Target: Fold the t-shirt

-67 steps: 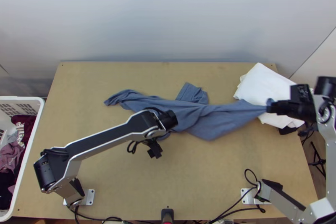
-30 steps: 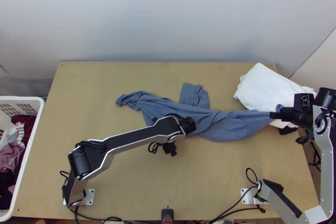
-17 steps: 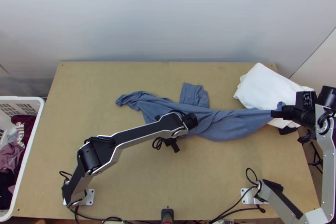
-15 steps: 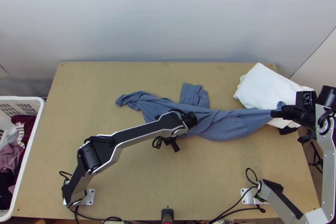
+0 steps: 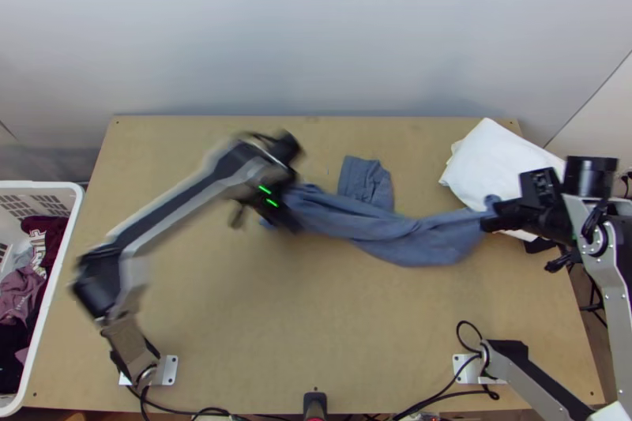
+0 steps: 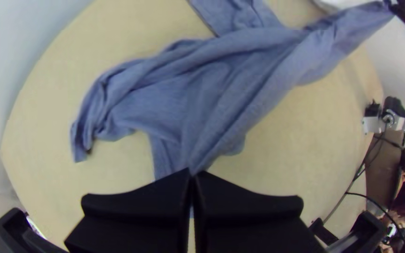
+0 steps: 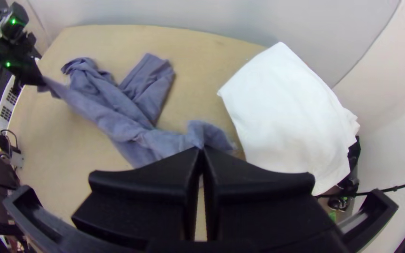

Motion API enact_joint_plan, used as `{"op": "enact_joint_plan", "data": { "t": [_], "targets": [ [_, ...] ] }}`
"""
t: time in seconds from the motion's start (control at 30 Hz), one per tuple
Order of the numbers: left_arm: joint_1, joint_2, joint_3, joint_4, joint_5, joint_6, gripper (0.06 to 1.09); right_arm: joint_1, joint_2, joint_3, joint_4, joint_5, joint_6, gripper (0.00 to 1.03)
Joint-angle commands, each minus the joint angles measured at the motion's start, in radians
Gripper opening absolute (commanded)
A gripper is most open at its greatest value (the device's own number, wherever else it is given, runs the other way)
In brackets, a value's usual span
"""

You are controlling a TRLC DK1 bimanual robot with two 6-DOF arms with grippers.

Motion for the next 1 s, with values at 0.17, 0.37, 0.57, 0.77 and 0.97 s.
{"op": "enact_joint_plan", "data": {
  "t": [0.17, 0.37, 0.57, 0.77, 0.97],
  "targets": [
    [0.616, -0.294, 0.051, -0.119, 0.356, 0.114, 0.1, -0.028, 0.054, 0.098, -0.014, -0.105, 0.168, 0.03],
    [0.9, -0.36, 0.095, -0.106, 0.588, 0.103, 0.1, 0.066, 0.046, 0.213, -0.013, -0.25, 0.294, 0.03],
    [0.91, -0.402, 0.249, -0.102, 0.606, 0.12, 0.1, 0.162, 0.068, 0.434, -0.011, -0.249, 0.341, 0.03],
    [0.878, -0.466, 0.255, -0.082, 0.625, 0.117, 0.1, 0.159, 0.036, 0.412, 0.0, -0.249, 0.379, 0.03],
    [0.82, -0.461, 0.089, 0.066, 0.617, 0.173, 0.1, 0.153, 0.005, 0.299, 0.035, -0.247, 0.373, 0.03]
  ]
}}
